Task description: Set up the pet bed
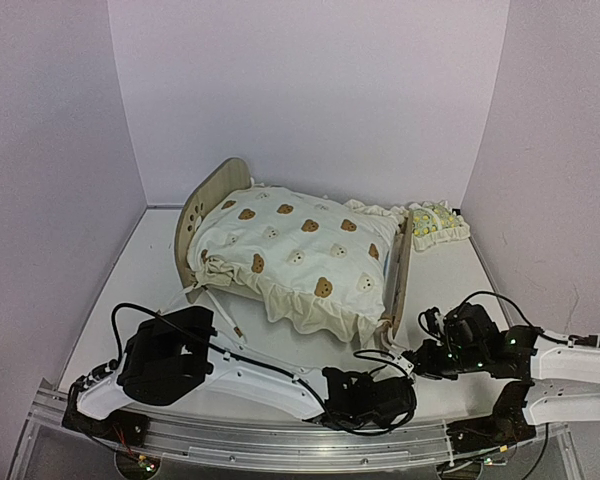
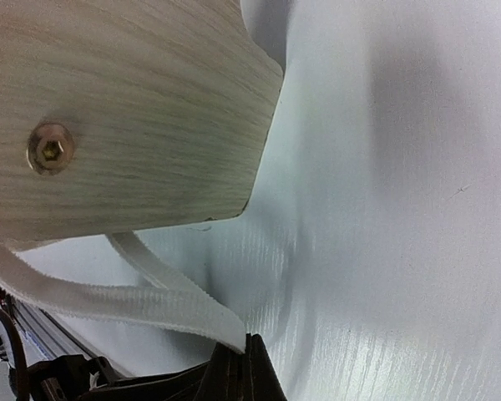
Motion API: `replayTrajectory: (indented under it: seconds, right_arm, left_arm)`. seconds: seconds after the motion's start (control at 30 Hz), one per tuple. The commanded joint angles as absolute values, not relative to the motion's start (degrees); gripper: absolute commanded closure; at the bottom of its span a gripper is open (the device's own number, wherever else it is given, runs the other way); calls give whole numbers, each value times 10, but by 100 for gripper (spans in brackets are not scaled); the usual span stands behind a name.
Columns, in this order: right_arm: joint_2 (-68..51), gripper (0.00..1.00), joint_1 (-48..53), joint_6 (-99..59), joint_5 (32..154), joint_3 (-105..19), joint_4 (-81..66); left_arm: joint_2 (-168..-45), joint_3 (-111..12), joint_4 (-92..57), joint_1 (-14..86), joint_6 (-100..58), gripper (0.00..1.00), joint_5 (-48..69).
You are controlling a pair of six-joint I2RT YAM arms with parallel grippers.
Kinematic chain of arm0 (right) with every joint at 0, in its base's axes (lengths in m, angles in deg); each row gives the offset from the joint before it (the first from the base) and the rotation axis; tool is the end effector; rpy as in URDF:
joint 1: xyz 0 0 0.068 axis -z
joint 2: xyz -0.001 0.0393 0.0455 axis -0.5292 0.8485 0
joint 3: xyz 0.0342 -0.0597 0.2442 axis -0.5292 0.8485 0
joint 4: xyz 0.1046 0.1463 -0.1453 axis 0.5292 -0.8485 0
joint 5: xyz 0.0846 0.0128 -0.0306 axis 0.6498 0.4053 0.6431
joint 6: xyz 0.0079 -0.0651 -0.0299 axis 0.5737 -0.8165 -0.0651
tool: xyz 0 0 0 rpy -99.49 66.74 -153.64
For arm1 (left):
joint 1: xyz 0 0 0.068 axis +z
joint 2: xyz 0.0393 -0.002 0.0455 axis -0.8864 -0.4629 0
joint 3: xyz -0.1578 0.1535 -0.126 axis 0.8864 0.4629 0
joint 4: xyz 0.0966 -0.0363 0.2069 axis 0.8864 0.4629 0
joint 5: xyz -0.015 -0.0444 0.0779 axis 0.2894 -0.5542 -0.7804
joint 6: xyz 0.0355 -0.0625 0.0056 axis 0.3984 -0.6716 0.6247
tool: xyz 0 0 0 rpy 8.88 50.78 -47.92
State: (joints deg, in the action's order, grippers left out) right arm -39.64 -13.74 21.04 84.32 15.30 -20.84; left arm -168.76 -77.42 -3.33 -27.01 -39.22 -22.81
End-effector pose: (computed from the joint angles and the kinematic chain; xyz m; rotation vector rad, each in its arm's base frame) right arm 0.1162 0.1178 0.1392 0.0564 2.5170 0.7207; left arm 0.0303 -0.4887 0.0991 1.0033 2.1590 -0.4927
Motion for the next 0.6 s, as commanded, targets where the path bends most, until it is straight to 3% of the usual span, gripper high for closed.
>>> replayTrajectory:
  seconds: [0.0,0.43,0.57]
  right_arm:
    - [-400,100,-138,220,839,127,-169]
    - [-399,100,-138,211,841,119,-172]
    - [-387,93,-138,207,847,114,-172]
  left_arm:
    - [-1714,-772,-20,-308,-363,100,-197]
    - [-1628,-671,-70,-294,-344,100,-249]
    - [-1614,-656,-91,-287,-342,100,-245]
